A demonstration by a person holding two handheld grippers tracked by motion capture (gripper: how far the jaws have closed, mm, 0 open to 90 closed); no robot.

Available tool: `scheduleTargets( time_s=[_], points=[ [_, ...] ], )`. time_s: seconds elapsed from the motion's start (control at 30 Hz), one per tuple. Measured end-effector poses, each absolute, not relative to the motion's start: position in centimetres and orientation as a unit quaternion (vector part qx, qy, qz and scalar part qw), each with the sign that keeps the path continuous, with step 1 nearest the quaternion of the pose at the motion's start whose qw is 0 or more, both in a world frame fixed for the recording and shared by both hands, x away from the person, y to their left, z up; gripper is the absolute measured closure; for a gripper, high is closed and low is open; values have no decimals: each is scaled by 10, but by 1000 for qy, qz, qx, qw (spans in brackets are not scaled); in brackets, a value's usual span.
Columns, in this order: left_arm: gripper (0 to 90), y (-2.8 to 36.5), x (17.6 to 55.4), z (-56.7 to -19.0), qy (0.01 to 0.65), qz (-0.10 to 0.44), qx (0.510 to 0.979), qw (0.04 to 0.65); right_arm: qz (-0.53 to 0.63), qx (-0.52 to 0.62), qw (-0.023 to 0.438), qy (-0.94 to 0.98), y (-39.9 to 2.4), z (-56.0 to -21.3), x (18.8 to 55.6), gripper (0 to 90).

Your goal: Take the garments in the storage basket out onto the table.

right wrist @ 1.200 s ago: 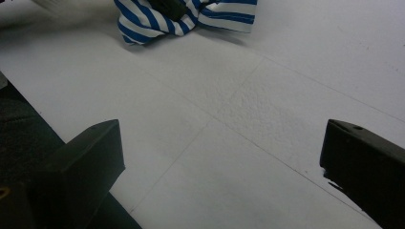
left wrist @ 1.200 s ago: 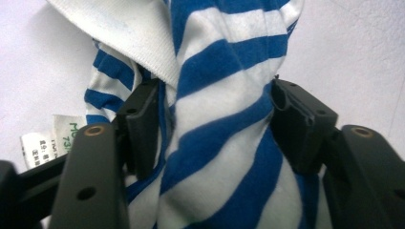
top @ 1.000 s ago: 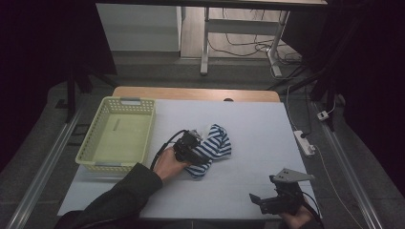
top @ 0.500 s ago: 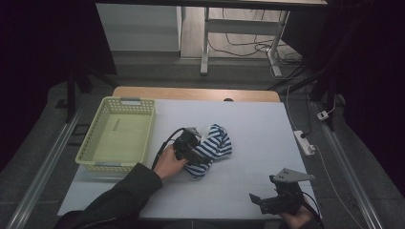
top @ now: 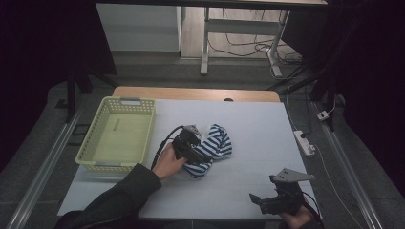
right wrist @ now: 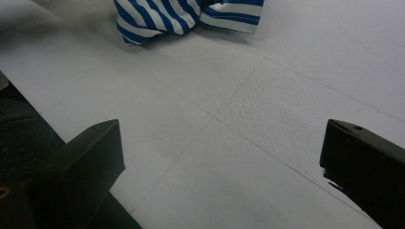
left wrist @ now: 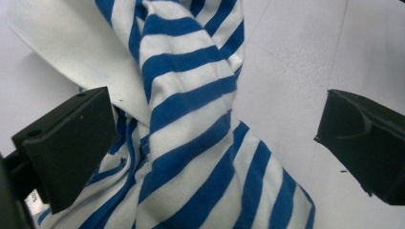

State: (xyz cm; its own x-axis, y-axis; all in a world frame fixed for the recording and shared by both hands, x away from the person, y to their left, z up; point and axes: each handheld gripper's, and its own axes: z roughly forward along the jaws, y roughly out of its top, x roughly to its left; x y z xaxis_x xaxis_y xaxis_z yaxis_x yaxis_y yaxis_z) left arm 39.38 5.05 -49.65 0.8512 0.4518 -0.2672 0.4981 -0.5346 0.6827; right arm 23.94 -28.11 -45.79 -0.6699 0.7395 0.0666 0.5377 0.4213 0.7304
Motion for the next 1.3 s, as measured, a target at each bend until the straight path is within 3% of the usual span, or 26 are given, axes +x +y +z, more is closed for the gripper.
scheduleTargets(
  time_s=[1.3],
  points=[
    [0,72,369,-464,244,-24,872,423,373,383,138,834,-280,-458,239,5]
  ],
)
